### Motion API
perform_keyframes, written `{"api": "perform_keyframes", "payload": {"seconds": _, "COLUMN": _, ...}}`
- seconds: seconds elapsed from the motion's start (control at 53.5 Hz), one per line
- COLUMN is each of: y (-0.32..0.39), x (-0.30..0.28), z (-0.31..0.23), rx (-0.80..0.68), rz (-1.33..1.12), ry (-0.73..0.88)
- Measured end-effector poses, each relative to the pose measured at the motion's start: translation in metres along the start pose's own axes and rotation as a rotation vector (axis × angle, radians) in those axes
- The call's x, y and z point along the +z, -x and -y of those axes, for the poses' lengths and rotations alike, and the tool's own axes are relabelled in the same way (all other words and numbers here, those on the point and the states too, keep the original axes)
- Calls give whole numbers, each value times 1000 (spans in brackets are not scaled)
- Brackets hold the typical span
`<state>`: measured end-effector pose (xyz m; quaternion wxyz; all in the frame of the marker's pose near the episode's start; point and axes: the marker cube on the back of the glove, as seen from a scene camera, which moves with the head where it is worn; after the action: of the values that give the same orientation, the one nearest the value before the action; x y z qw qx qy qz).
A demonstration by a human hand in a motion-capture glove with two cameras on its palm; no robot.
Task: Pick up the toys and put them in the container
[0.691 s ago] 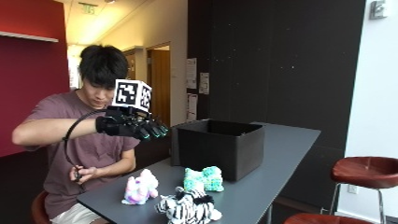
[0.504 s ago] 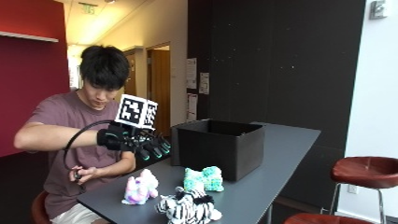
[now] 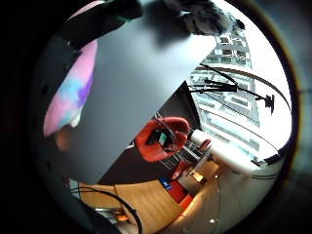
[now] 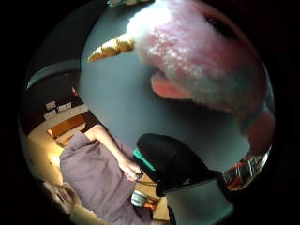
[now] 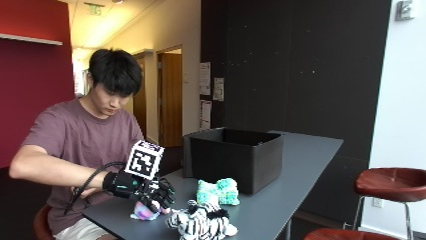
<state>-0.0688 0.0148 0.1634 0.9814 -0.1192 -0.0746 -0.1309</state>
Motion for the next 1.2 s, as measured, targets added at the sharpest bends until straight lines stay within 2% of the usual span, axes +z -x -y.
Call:
{"api": "perform_keyframes", "payload": {"seconds": 0.317, "y": -2, "x": 2, "z": 40, "rx": 48, "rz": 108, "ry": -13}}
{"api": "perform_keyframes", "payload": {"seconds": 0.542, "y": 14, "x": -4, "z": 55, "rx": 60, "rz": 177, "ry": -96}}
{"api": "perform_keyframes", "payload": {"seconds": 0.728, "y": 40, "x": -21, "z": 53, "rx": 20, "rz": 235, "ry": 114}}
{"api": "perform_keyframes", "payload": {"seconds": 0.878, "y": 57, "x": -83, "z": 39, "rx": 20, "rz": 219, "ry": 59}}
{"api": "perform_keyframes", "payload": {"seconds": 0.971, "y": 59, "x": -154, "z": 31, "rx": 15, "rz": 216, "ry": -72}}
{"api": "perform_keyframes", "payload": {"seconds": 1.064, "y": 66, "x": -225, "z": 25, "rx": -85, "rz": 100, "ry": -212}}
{"api": "perform_keyframes", "payload": {"seconds": 1.195, "y": 115, "x": -317, "z": 38, "rx": -45, "rz": 173, "ry": -385}}
